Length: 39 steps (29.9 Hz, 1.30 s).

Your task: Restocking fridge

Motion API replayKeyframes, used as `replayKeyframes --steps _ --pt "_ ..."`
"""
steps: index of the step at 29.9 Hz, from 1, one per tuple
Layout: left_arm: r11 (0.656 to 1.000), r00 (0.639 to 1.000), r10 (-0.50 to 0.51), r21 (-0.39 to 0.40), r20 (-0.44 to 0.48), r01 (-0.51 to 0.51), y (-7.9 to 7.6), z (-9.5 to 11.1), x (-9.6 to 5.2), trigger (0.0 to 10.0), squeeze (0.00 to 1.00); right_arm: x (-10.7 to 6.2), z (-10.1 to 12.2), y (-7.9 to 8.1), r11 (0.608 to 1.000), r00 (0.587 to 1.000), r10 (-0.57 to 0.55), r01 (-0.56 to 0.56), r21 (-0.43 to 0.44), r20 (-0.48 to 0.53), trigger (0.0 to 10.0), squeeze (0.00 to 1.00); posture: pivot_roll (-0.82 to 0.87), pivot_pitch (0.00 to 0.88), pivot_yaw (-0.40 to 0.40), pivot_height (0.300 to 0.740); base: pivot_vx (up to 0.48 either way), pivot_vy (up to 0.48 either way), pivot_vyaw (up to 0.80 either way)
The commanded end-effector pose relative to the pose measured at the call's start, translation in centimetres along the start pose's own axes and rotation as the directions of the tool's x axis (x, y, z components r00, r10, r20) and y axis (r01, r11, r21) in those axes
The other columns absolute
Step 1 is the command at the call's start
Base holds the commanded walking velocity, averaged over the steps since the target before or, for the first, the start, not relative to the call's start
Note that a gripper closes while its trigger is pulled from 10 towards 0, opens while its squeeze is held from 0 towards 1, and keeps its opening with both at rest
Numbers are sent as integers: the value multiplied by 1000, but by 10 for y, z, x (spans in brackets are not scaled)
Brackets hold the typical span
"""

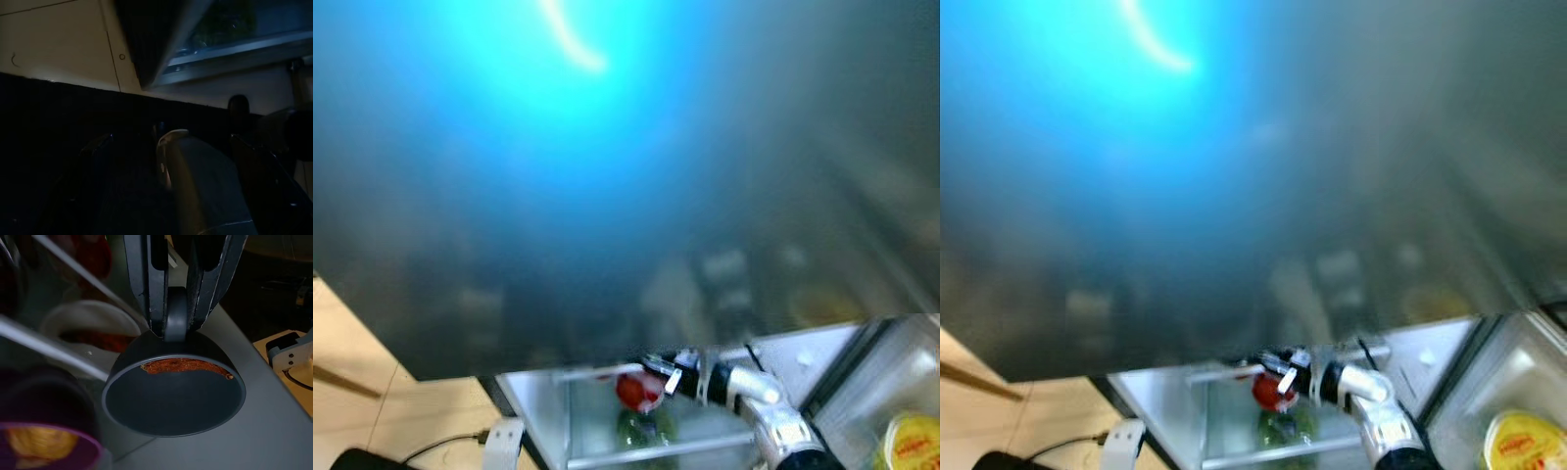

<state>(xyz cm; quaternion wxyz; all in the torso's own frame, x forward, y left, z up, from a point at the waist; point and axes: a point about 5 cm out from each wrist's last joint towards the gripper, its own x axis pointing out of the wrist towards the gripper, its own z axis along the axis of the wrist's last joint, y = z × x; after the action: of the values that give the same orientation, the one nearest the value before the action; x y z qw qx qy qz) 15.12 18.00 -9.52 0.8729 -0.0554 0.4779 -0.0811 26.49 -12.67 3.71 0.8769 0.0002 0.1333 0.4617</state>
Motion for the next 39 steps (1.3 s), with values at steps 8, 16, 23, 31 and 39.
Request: replayKeyframes --steps 8,16,23,31,39 --pt "1000 1000 -7 11 -18 7 0 0 0 10000 0 -3 6 1 999 999 36 -36 -6 5 10000 0 -90 0 67 740 0 0 0" --pt "1000 999 -13 8 -50 13 -3 -5 1 10000 0 -7 5 2 999 999 38 -38 -5 -12 10000 0 -101 0 74 740 -91 0 0" --pt "1000 999 -20 -4 -44 20 -5 -6 1 10000 0 -13 5 -2 1000 1000 19 -19 -5 -20 10000 0 -103 0 74 740 -395 0 0" --pt "1000 999 -22 -9 -48 22 -6 -7 1 10000 0 -29 7 -16 997 996 -72 71 -17 -44 10000 0 -111 0 76 740 0 0 0" --pt "1000 998 -26 -9 -51 25 -7 -7 1 10000 0 -35 7 -20 995 993 -103 102 -19 -55 10000 0 -114 0 77 740 0 0 0"
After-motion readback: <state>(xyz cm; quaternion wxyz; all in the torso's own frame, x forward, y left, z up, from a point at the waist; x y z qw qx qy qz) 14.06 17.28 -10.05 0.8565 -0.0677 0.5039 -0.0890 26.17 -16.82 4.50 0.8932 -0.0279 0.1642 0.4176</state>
